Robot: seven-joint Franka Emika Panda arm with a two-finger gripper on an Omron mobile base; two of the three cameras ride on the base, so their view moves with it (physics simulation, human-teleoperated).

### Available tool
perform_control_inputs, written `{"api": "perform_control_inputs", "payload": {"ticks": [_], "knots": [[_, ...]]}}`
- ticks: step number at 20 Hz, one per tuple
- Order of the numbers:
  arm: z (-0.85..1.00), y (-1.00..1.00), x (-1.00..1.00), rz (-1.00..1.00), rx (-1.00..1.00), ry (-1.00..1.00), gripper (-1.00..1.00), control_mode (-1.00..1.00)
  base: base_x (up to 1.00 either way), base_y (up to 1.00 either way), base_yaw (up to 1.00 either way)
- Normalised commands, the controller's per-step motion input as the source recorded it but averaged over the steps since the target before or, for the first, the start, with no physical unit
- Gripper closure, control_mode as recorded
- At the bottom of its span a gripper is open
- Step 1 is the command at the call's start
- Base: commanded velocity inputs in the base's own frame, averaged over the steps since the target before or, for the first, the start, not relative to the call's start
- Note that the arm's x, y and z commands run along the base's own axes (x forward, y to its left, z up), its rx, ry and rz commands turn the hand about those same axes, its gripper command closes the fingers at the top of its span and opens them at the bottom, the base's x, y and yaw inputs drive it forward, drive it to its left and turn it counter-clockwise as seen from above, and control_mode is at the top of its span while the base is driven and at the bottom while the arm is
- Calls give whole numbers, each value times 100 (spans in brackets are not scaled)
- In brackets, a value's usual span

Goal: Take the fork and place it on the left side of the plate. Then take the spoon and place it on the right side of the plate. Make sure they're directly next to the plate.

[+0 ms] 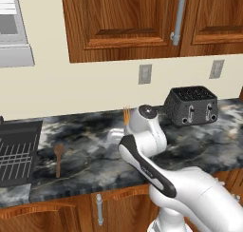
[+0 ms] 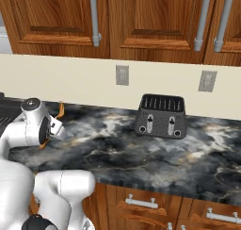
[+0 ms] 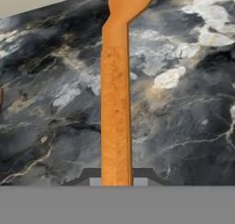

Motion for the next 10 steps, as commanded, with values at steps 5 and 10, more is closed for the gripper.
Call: {"api": "perform_control_inputs", "payload": {"ticks": [5,10], "knots": [[67,-41,-2,0,0,-4,100,-100,0,0,0],[38,-73,-4,0,2,3,100,-100,0,0,0]]}}
